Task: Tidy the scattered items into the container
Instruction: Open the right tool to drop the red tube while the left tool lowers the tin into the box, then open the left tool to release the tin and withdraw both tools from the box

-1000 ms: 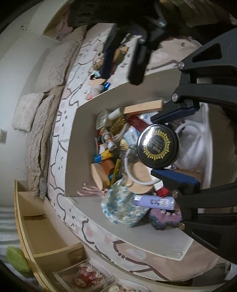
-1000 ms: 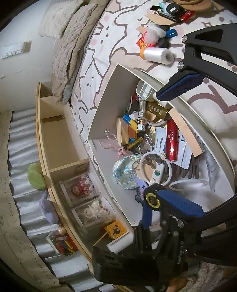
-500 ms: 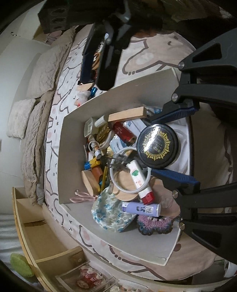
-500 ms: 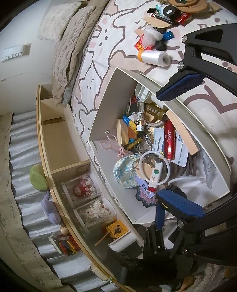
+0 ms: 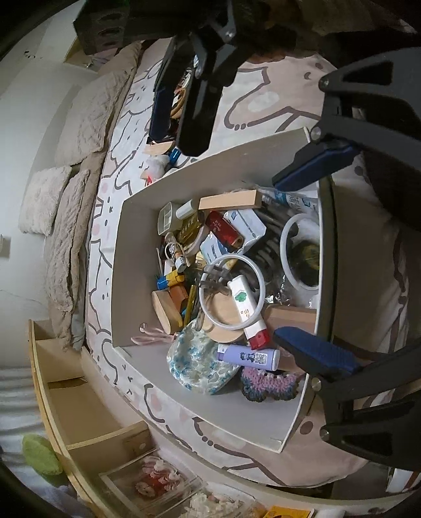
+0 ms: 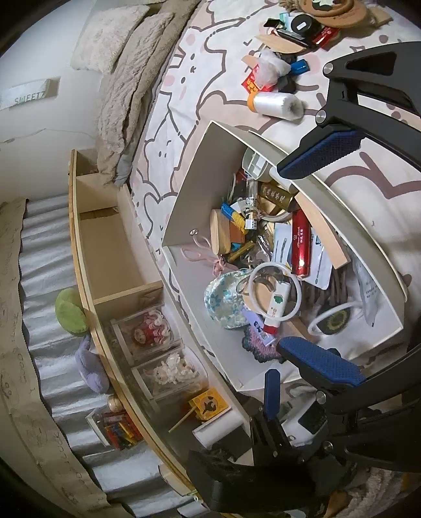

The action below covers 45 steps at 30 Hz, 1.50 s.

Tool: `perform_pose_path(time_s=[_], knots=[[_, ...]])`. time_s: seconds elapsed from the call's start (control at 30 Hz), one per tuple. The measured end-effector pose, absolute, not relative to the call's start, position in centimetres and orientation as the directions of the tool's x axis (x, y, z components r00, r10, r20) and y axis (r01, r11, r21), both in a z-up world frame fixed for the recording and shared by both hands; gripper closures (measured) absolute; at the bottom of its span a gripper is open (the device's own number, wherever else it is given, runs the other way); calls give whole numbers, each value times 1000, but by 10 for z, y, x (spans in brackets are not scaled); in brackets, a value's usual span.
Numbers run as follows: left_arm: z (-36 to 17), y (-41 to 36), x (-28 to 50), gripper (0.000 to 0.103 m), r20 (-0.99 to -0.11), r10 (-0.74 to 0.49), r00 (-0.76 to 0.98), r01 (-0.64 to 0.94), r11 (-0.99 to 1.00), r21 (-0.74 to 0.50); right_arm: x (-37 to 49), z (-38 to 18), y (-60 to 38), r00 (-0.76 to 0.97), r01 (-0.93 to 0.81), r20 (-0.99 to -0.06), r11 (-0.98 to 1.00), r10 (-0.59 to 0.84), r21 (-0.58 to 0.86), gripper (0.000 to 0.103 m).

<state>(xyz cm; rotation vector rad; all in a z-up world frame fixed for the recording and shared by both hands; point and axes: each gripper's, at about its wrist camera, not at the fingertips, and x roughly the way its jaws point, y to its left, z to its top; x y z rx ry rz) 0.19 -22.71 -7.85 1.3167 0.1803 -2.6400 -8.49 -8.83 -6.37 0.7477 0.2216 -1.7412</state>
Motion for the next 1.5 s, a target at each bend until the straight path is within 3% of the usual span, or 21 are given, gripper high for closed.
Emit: perform_pose_path(time_s=[1.03,1.1,1.17,1.5], knots=[[-53,-209,28,17,-741,-157,-653,258,-966,-22,-62,-39,-56,-199,925,-535,-338,-821,175,2],[-50,-206,29,14,-732,-158,-662,260,-965,-26,-61,-36,-51,-212,922,-527,-347,-823,170,0],[-46,-203,31,3,-719,-155,-678,259,-965,-37,-62,-35,-47,-216,921,-528,-351,-821,169,0],[-30,-188,36,0,-665,-157,-731,264,-962,-63,-59,-30,-18,-262,912,-513,-384,-818,147,0]])
